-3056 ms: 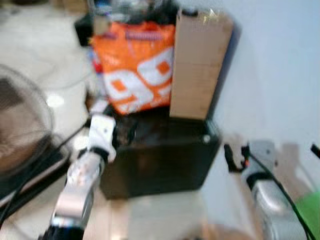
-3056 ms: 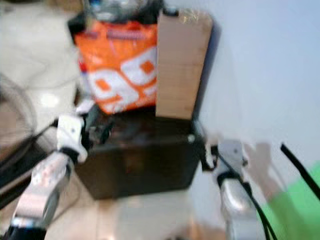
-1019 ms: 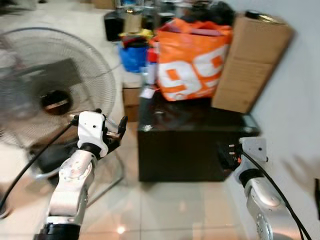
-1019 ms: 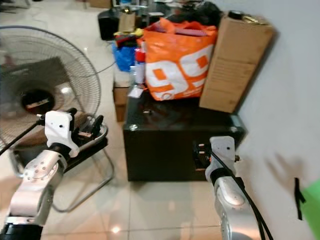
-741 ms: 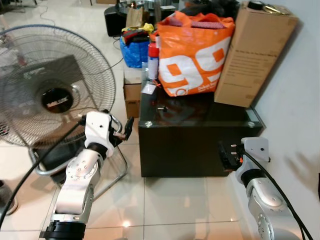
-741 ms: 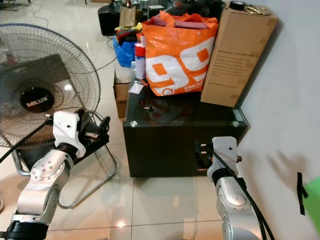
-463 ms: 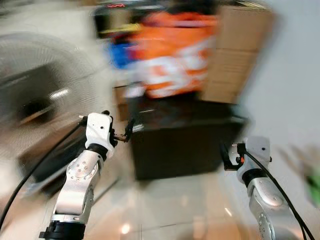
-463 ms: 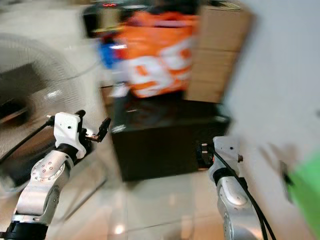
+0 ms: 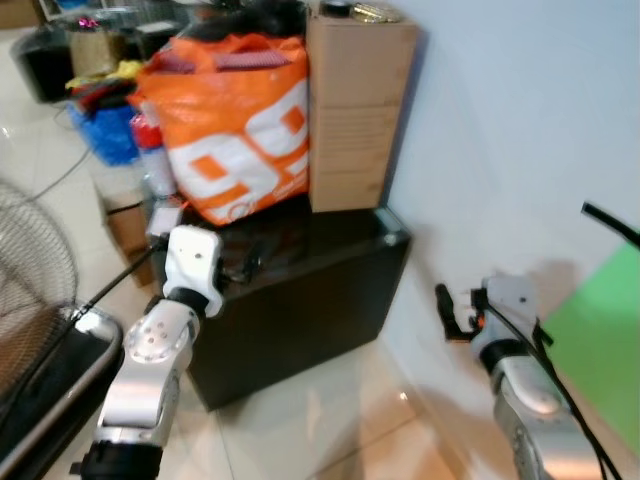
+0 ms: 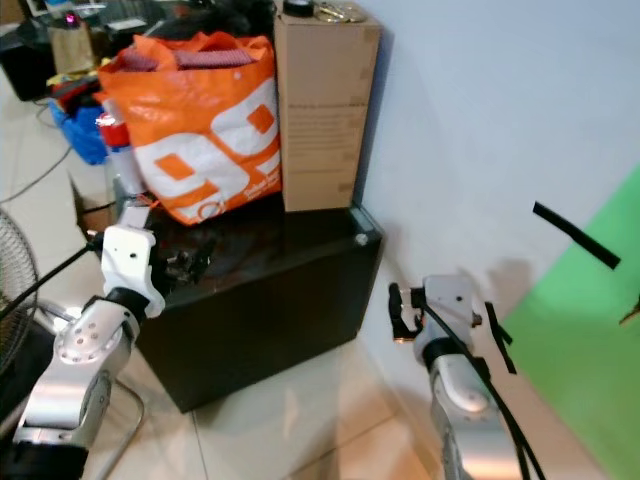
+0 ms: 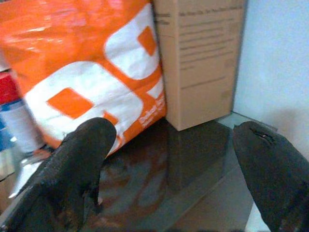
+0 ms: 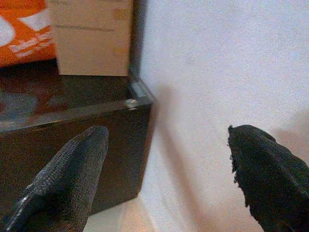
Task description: Hang keys on a hook
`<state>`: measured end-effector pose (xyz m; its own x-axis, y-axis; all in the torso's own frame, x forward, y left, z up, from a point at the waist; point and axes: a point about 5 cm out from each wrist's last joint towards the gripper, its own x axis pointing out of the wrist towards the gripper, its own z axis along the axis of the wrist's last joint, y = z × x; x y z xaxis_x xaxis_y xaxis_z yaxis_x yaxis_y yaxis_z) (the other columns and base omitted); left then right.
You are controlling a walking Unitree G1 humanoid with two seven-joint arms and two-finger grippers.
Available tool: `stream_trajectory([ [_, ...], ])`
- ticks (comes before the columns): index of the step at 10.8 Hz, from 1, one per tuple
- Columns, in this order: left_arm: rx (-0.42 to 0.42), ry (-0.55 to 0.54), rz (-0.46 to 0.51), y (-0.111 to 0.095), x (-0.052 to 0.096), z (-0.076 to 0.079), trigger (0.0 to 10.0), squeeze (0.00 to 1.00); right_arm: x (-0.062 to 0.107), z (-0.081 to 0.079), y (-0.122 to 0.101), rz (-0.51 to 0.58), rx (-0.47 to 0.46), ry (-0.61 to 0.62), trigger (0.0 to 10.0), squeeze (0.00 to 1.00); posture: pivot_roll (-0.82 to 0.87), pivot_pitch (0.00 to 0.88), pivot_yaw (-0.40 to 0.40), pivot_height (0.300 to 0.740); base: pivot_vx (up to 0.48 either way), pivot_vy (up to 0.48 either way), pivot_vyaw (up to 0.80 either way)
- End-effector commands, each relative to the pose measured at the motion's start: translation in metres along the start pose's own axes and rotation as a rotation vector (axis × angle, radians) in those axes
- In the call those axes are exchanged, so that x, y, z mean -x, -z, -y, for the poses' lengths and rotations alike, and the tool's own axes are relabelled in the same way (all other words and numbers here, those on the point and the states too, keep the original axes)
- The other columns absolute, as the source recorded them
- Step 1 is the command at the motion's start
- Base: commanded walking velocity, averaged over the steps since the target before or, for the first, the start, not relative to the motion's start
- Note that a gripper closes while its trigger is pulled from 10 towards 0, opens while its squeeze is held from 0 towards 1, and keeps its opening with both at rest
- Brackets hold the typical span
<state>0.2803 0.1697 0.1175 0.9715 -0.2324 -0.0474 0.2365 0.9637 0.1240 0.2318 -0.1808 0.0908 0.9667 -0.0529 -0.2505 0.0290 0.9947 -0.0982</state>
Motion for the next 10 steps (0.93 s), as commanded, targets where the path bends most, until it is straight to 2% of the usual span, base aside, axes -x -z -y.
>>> stream_trajectory([
  [1, -0.003, 0.020, 0.015, -0.0035, -0.0029, 0.0067, 10.0, 0.00, -0.0006, 0.0079, -0.0033, 0.013, 0.015, 0.021, 10.0, 0.00, -0.08, 0.000, 0.000, 0.740, 0.360, 0.000, 0.00],
  [7, -0.006, 0.013, 0.004, -0.0015, -0.0016, 0.0042, 10.0, 0.00, -0.0062, 0.0065, -0.0050, 0.023, 0.026, -0.003, 10.0, 0.00, -0.06, 0.000, -0.005, 0.740, 0.360, 0.000, 0.00],
  [9, -0.011, 0.012, 0.001, -0.0013, -0.0016, 0.0022, 10.0, 0.00, -0.0075, 0.0043, -0.0043, 0.016, 0.068, -0.036, 10.0, 0.00, -0.06, 0.000, -0.004, 0.740, 0.360, 0.000, 0.00],
  [10, -0.013, 0.012, -0.001, -0.0016, -0.0020, 0.0016, 10.0, 0.00, -0.0078, 0.0044, -0.0049, 0.020, 0.083, -0.042, 10.0, 0.00, -0.05, 0.000, -0.002, 0.740, 0.360, 0.000, 0.80],
])
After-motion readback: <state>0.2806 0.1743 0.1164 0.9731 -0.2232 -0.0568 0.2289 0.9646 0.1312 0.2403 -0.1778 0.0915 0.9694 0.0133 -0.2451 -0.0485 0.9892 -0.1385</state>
